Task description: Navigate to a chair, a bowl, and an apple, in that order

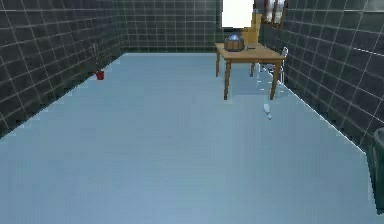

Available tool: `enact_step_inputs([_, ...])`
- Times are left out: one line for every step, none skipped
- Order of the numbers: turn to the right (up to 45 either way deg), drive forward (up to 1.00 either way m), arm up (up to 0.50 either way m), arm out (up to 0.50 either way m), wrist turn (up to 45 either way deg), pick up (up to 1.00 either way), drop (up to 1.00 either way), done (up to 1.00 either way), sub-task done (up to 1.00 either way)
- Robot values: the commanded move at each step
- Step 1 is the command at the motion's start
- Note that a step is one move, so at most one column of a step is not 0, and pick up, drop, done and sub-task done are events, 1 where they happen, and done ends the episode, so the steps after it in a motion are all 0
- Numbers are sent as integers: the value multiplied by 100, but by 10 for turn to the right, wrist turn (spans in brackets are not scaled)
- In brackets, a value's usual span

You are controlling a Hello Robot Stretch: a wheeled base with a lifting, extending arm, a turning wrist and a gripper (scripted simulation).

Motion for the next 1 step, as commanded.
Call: enact_step_inputs([270, 0, 0, 0, 0, 0, 0, 0, 0])
